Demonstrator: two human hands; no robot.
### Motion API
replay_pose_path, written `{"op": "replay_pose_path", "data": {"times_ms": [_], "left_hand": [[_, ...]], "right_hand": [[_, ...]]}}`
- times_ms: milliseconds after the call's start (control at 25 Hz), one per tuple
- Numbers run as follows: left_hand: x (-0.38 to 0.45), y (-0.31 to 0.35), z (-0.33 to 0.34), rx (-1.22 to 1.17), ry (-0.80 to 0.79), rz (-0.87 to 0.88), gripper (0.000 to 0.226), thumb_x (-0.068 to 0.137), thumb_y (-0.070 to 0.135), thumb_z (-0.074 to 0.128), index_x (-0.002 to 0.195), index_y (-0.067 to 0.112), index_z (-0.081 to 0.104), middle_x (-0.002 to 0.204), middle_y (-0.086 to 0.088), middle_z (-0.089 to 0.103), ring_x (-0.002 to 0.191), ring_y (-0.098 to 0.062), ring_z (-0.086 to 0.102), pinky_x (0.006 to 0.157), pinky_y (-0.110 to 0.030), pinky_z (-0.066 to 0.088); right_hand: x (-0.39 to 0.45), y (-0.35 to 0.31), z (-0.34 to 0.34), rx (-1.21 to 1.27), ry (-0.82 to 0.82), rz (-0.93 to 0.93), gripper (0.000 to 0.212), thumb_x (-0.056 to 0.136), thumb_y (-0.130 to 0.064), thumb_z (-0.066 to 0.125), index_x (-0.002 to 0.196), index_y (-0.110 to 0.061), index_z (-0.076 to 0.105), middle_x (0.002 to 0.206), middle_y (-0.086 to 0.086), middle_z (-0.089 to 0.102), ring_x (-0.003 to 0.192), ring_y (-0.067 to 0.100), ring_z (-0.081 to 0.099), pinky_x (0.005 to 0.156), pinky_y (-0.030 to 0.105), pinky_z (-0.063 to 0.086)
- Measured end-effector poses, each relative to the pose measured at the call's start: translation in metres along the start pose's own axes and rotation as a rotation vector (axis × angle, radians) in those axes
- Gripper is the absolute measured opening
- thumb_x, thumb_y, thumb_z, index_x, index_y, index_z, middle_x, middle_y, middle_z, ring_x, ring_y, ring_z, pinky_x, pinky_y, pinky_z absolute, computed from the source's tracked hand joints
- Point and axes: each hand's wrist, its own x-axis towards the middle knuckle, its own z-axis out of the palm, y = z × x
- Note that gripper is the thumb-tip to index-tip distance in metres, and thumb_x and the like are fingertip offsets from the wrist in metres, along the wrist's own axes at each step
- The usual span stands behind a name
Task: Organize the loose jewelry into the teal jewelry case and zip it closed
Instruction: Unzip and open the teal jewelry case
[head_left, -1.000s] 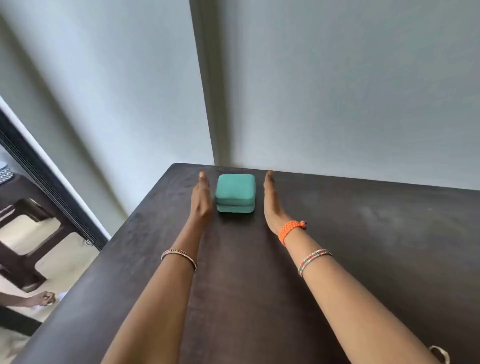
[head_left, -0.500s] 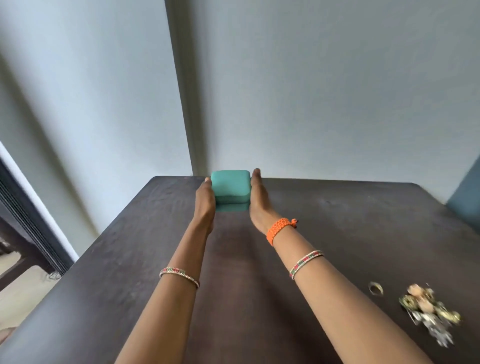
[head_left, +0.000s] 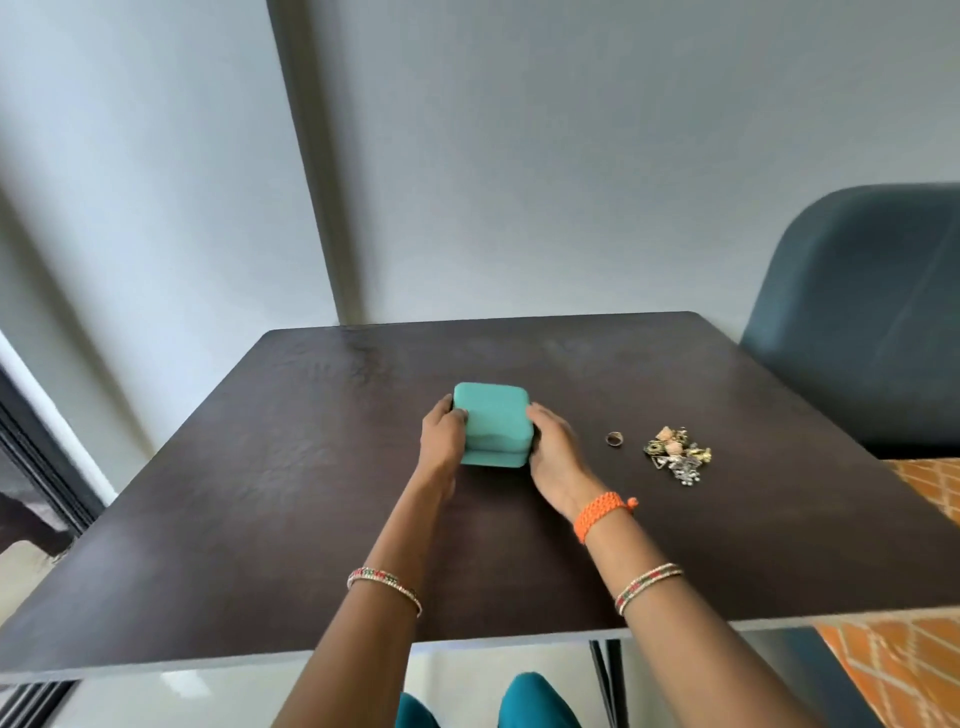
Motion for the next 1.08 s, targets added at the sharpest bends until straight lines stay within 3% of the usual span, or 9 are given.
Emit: {"op": "replay_pose_path", "data": {"times_ms": [80, 200, 320, 440, 520, 640, 800, 920, 1080], "left_hand": [[-0.006, -0.006, 0.004, 0.039, 0.006, -0.005, 0.044, 0.092, 0.005, 0.035, 0.133, 0.009, 0.049, 0.12, -0.008, 0.059, 0.1, -0.02, 0.054, 0.08, -0.029, 0.041], [-0.019, -0.019, 0.005, 0.22, 0.077, 0.061, 0.044, 0.099, 0.017, 0.033, 0.142, 0.011, 0.041, 0.141, -0.008, 0.049, 0.126, -0.024, 0.046, 0.1, -0.03, 0.036], [-0.03, -0.034, 0.003, 0.346, 0.123, 0.255, 0.047, 0.101, 0.029, 0.035, 0.143, 0.008, 0.039, 0.143, -0.007, 0.048, 0.132, -0.019, 0.043, 0.104, -0.022, 0.031], [-0.027, -0.039, 0.0, 0.334, 0.135, 0.3, 0.05, 0.099, 0.034, 0.04, 0.142, 0.008, 0.04, 0.143, -0.007, 0.047, 0.133, -0.017, 0.042, 0.11, -0.025, 0.031], [-0.021, -0.04, -0.001, 0.332, 0.088, 0.29, 0.058, 0.096, 0.043, 0.046, 0.144, 0.013, 0.036, 0.147, -0.003, 0.043, 0.135, -0.014, 0.039, 0.113, -0.032, 0.03], [-0.017, -0.044, -0.002, 0.455, 0.017, 0.317, 0.079, 0.085, 0.056, 0.056, 0.148, 0.019, 0.027, 0.154, 0.004, 0.031, 0.14, -0.011, 0.03, 0.115, -0.032, 0.027], [-0.019, -0.043, -0.005, 0.43, 0.048, 0.326, 0.088, 0.073, 0.064, 0.059, 0.145, 0.021, 0.033, 0.148, 0.002, 0.041, 0.132, -0.013, 0.042, 0.109, -0.038, 0.037], [-0.02, -0.042, -0.005, 0.433, 0.054, 0.324, 0.088, 0.072, 0.064, 0.06, 0.144, 0.021, 0.035, 0.146, 0.002, 0.044, 0.131, -0.013, 0.044, 0.107, -0.038, 0.039], [-0.019, -0.042, -0.004, 0.409, 0.06, 0.328, 0.086, 0.071, 0.064, 0.061, 0.143, 0.022, 0.038, 0.144, 0.003, 0.047, 0.129, -0.011, 0.046, 0.106, -0.037, 0.041]], "right_hand": [[-0.003, 0.006, -0.01, -0.034, -0.025, -0.018, 0.028, 0.096, -0.003, 0.037, 0.109, -0.004, 0.062, 0.098, 0.009, 0.067, 0.088, 0.018, 0.062, 0.075, 0.028, 0.05], [-0.002, 0.013, -0.013, -0.129, 0.045, -0.066, 0.038, 0.091, -0.002, 0.044, 0.125, -0.003, 0.058, 0.12, 0.008, 0.064, 0.109, 0.019, 0.061, 0.1, 0.036, 0.047], [-0.007, 0.018, -0.015, -0.251, 0.161, -0.138, 0.033, 0.089, -0.003, 0.044, 0.115, -0.008, 0.065, 0.113, 0.001, 0.066, 0.102, 0.012, 0.06, 0.092, 0.027, 0.048], [0.006, 0.01, -0.025, -0.376, 0.304, -0.197, 0.037, 0.09, -0.006, 0.042, 0.125, -0.005, 0.056, 0.125, 0.007, 0.06, 0.113, 0.02, 0.057, 0.102, 0.036, 0.044], [0.024, -0.001, -0.028, -0.418, 0.252, -0.18, 0.038, 0.09, -0.009, 0.044, 0.127, -0.007, 0.054, 0.128, 0.01, 0.059, 0.115, 0.023, 0.057, 0.103, 0.04, 0.044], [0.046, -0.017, -0.023, -0.51, 0.079, -0.112, 0.034, 0.094, -0.016, 0.047, 0.126, -0.007, 0.055, 0.129, 0.011, 0.058, 0.119, 0.023, 0.054, 0.096, 0.027, 0.039], [0.063, -0.031, -0.002, -0.671, -0.202, 0.012, 0.039, 0.101, -0.024, 0.035, 0.12, -0.002, 0.061, 0.129, 0.009, 0.057, 0.119, 0.02, 0.052, 0.087, 0.02, 0.04], [0.069, -0.035, 0.005, -0.812, -0.28, 0.062, 0.026, 0.093, -0.01, 0.044, 0.097, -0.006, 0.07, 0.119, 0.014, 0.064, 0.099, 0.019, 0.059, 0.078, 0.022, 0.046], [0.069, -0.044, -0.005, -0.826, -0.351, 0.051, 0.029, 0.092, 0.003, 0.039, 0.105, 0.0, 0.065, 0.099, 0.008, 0.065, 0.096, 0.017, 0.057, 0.075, 0.019, 0.046]]}}
